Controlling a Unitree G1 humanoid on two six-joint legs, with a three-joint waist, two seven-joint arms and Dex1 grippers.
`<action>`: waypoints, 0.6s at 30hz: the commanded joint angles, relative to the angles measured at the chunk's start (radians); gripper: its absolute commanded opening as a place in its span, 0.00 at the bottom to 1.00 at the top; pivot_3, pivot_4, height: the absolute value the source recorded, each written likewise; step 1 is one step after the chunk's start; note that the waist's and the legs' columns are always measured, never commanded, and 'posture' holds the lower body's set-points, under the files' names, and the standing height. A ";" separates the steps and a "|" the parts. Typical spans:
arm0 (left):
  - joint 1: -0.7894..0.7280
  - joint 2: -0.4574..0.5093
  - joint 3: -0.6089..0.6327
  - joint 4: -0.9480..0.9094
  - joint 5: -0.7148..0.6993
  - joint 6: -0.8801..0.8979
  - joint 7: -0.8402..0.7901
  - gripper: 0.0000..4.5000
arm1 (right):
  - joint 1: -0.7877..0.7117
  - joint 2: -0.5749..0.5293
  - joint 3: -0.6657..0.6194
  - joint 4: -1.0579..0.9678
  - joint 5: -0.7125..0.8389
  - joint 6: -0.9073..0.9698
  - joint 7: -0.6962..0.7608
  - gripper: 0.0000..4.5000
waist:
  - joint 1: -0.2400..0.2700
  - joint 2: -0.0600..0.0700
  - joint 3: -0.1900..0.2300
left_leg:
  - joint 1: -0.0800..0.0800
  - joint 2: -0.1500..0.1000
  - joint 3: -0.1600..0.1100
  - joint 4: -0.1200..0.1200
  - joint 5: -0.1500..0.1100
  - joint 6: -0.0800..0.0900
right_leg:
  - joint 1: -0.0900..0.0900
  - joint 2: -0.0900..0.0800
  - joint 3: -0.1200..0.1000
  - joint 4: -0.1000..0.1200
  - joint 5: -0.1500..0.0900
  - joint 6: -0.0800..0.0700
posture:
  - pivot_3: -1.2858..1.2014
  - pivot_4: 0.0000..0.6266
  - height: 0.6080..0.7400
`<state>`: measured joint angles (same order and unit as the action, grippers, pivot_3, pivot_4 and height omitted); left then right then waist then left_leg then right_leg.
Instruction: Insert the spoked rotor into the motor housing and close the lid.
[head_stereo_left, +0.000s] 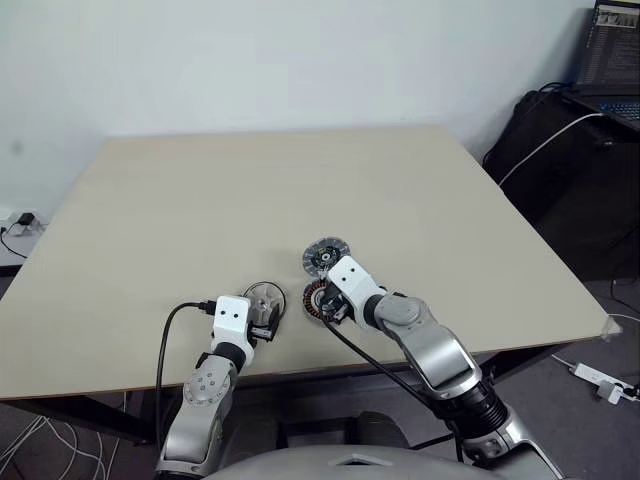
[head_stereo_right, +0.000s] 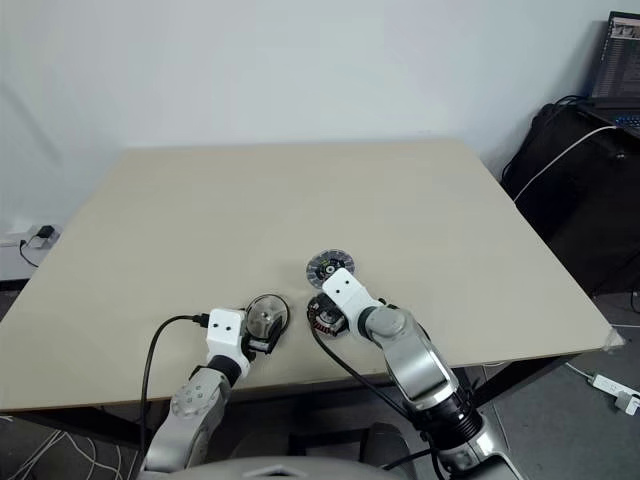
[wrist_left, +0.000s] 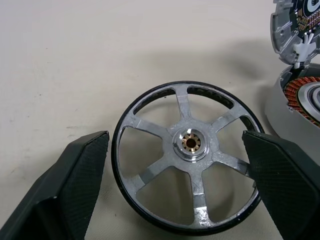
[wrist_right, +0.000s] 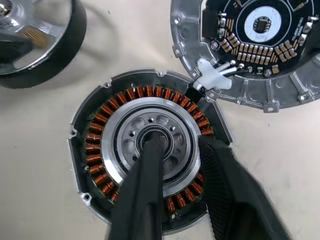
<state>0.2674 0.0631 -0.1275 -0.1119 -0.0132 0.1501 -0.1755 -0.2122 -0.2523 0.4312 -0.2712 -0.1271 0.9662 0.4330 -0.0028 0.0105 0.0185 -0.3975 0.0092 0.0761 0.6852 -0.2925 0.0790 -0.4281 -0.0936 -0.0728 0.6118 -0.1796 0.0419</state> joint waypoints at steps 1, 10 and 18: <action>-0.010 -0.003 -0.002 -0.014 -0.006 -0.016 -0.001 1.00 | -0.027 0.010 -0.014 0.010 0.008 -0.020 -0.016 0.01 | -0.001 0.000 0.000 | 0.000 0.000 0.000 0.000 0.000 0.000 | 0.000 0.000 0.000 0.000 0.000 0.000 | 0.52 0.00 1.00; -0.008 -0.004 0.000 -0.018 -0.007 -0.017 0.001 1.00 | -0.037 0.020 -0.002 0.026 0.023 -0.026 -0.023 0.01 | -0.004 0.000 0.000 | 0.000 0.000 0.000 0.000 0.000 0.000 | 0.000 0.000 0.000 0.000 0.000 0.000 | 0.52 0.00 1.00; -0.006 -0.004 -0.001 -0.015 -0.007 -0.018 0.001 1.00 | -0.033 0.006 0.000 0.008 0.017 -0.033 -0.027 0.28 | -0.006 0.000 0.000 | 0.000 0.000 0.000 0.000 0.000 0.000 | 0.000 0.000 0.000 0.000 0.000 0.000 | 0.52 0.00 1.00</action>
<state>0.2679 0.0626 -0.1275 -0.1119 -0.0133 0.1496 -0.1750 -0.2269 -0.2486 0.4346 -0.2331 -0.1070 0.9428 0.4181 -0.0084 0.0105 0.0185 -0.3974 0.0094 0.0760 0.6853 -0.2925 0.0790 -0.4280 -0.0932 -0.0728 0.6119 -0.1797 0.0422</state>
